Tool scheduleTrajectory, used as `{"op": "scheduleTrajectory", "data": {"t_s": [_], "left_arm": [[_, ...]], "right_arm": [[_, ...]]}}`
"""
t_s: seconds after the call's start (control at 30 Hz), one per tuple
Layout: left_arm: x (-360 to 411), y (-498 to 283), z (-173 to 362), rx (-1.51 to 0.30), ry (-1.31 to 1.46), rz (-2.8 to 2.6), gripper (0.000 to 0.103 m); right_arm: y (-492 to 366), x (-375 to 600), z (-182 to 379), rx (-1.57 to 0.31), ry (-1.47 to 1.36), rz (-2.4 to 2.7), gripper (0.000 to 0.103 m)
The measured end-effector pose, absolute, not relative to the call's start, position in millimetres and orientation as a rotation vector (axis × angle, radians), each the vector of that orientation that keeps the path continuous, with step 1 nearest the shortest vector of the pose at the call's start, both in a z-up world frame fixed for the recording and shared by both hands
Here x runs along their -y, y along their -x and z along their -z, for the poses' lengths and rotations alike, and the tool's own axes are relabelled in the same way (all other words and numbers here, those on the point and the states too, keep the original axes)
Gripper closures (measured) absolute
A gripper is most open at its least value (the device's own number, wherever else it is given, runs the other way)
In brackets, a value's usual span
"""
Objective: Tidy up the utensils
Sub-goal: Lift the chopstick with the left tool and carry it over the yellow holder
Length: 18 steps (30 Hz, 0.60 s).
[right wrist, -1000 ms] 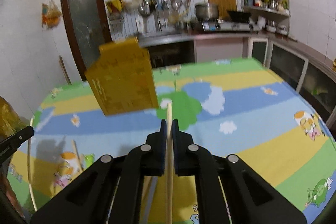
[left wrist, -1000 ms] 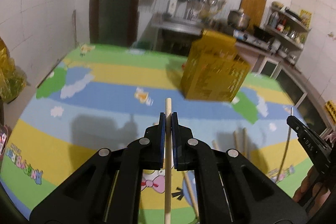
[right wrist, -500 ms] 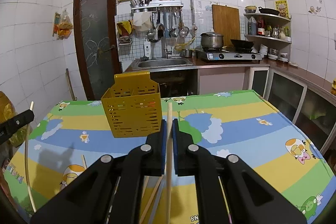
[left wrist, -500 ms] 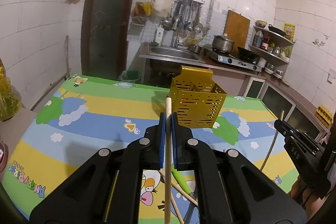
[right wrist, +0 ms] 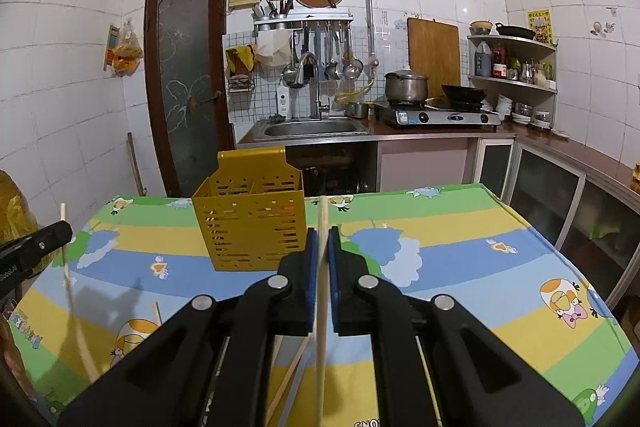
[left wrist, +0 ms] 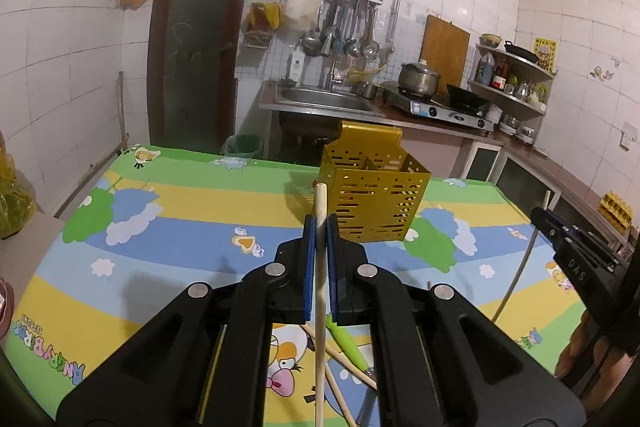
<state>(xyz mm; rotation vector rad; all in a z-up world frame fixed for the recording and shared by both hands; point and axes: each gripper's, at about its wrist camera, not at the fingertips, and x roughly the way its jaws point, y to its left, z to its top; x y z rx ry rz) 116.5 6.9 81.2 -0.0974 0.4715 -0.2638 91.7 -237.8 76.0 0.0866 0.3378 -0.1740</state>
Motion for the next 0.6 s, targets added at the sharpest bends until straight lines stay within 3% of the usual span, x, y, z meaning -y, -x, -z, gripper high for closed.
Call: {"op": "scheduleTrajectory", "data": {"t_s": [0.2, 0.6], "left_arm": [[-1, -128, -98, -0.455, 0.069, 0.267, 0.099], [43, -197, -228, -0.116, 0.057, 0.255, 0.099]], "right_arm": [[-99, 242, -93, -0.323, -0.089, 0.155, 0.097], [-180, 250, -212, -0.125, -0.105, 0.103, 0.097]]}}
